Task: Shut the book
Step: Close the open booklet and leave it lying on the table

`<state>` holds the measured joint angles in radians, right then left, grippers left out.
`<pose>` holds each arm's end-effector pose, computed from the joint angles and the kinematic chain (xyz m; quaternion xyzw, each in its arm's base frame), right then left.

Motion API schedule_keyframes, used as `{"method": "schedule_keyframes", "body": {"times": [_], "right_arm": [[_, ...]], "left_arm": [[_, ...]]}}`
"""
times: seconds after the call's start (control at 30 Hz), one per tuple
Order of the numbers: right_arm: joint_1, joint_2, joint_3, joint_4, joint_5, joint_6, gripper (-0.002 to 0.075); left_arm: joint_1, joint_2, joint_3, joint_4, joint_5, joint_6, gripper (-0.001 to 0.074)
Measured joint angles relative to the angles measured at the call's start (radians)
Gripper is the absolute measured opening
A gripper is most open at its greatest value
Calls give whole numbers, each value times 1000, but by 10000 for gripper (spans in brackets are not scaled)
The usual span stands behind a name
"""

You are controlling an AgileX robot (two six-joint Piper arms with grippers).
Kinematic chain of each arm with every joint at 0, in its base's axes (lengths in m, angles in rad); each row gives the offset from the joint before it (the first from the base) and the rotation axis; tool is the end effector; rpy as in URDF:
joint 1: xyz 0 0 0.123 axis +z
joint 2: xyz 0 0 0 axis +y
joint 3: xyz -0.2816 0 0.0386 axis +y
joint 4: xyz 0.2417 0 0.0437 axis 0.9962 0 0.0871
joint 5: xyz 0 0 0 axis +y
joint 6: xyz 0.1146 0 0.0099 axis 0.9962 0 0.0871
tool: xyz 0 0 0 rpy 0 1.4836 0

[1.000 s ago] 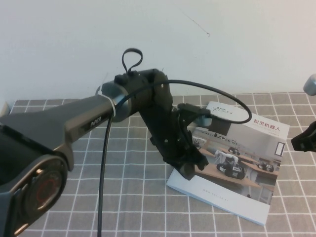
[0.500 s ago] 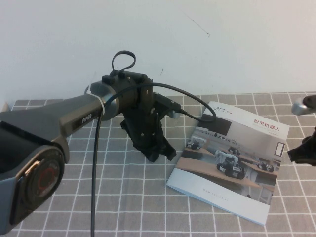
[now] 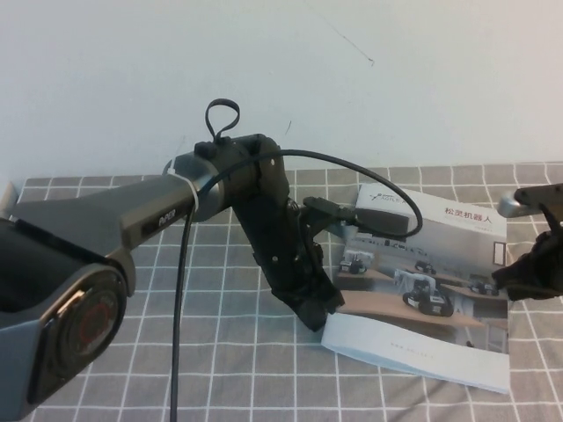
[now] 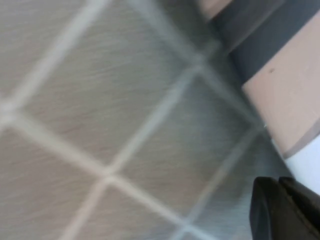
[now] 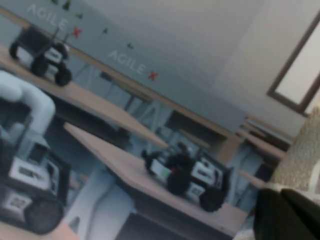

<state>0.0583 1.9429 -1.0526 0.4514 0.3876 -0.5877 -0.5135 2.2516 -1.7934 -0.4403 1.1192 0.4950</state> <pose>0.3684 0.0405 0.1071 -0.1260 0.9671 0.0698 0.2097 0.3756 -0.2625 0.1443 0.3947 0.8959 -0.2005 0.0375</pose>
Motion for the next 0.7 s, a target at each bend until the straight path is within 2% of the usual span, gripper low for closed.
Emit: {"method": "schedule_keyframes", "body": {"times": [0.23, 0.33, 0.4, 0.53, 0.7], "right_arm": [[-2, 35, -96, -8, 66, 1, -3], [-2, 27, -112, -22, 103, 28, -3], [-2, 1, -114, -43, 127, 66, -3], [-10, -112, -114, -99, 204, 117, -3], [-12, -376, -114, -174, 301, 130, -3]], "left_arm": [[-63, -40, 0, 24, 37, 10, -4], [-72, -80, 0, 79, 42, -31, -4], [-61, -131, 0, 182, 61, -88, -4], [-25, -255, 0, 289, 87, -163, -4], [3, -484, 0, 300, 89, -174, -4]]}}
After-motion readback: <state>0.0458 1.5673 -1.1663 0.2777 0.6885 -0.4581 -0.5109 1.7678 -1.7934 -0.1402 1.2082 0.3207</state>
